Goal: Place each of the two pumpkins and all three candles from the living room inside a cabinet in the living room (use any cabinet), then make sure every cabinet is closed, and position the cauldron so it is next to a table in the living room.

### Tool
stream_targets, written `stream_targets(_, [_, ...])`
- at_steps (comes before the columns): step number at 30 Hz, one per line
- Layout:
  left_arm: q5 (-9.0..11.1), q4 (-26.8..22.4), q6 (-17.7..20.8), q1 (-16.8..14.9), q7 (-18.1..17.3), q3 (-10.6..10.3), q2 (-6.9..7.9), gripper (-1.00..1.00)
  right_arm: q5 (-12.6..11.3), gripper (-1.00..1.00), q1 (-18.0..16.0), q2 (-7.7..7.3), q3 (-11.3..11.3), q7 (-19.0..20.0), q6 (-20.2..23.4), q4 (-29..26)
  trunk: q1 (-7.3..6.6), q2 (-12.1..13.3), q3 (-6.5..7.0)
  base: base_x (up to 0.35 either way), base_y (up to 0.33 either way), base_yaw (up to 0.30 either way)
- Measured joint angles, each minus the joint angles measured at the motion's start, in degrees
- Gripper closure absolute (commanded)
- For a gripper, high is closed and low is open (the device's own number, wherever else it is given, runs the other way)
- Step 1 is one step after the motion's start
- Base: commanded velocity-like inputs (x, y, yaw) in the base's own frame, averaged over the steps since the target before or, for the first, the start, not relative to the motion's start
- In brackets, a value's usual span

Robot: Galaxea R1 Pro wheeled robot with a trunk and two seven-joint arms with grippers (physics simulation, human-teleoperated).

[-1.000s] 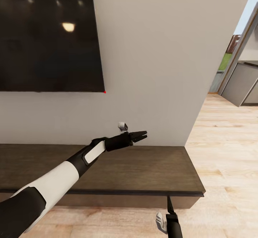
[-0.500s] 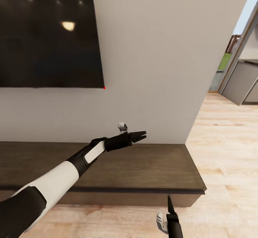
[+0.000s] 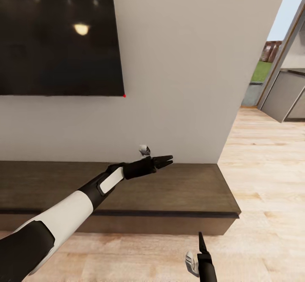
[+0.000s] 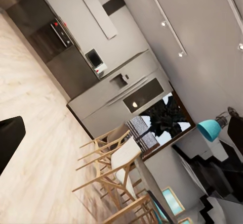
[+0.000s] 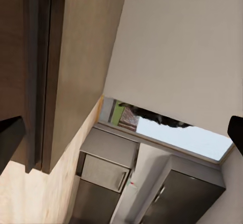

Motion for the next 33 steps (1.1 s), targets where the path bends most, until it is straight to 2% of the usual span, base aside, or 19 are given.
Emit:
stream_targets(5, [-0.12, 0.0, 0.0, 0.0, 0.0, 0.0, -0.2, -1.0, -0.11, -1.0, -0.11, -0.04, -0.04, 0.04, 0.01, -0.32, 1.1, -2.01, -0.9, -0.001, 0.0, 0.0])
stream_targets(8, [-0.23, 0.0, 0.0, 0.0, 0.0, 0.0, -0.34, -1.0, -0.23, -1.0, -1.44, -0.05, -0.12, 0.65, 0.02, -0.65, 1.76, -3.21, -1.43, 0.0, 0.0, 0.0])
stream_targets(14, [-0.26, 0.06, 0.02, 0.0, 0.0, 0.0, -0.39, -1.0, -0.11, -1.0, -4.99, 0.23, -0.15, 8.29, 0.1, -0.78, 3.08, -5.61, -2.51, 0.0, 0.0, 0.0])
stream_targets(17, [-0.26, -0.05, 0.01, 0.0, 0.0, 0.0, -0.39, -1.0, -0.02, -1.0, -6.79, 0.22, -0.14, 9.91, 0.07, -0.84, 3.73, -6.82, -3.05, 0.0, 0.0, 0.0])
stream_targets(23, [-0.26, -0.06, 0.08, 0.0, 0.0, 0.0, -0.39, -1.0, 0.0, -1.0, -7.99, 0.45, -0.09, 10.38, -0.07, -0.74, 5.05, -9.22, -4.13, 0.0, 0.0, 0.0])
stream_targets(28, [-0.26, -0.09, 0.08, 0.0, -0.04, 0.0, -0.39, -1.0, 0.08, -1.0, -8.08, 0.35, 0.01, 10.42, -3.11, -0.57, 6.15, -11.23, -5.03, 0.0, 0.0, 0.0])
stream_targets(33, [-0.26, -0.14, 0.08, 0.0, -0.02, 0.0, -0.39, -1.0, 0.05, -1.0, -8.08, 0.35, 0.03, 10.42, -3.84, -0.47, 7.25, -13.24, -5.92, 0.0, 0.0, 0.0])
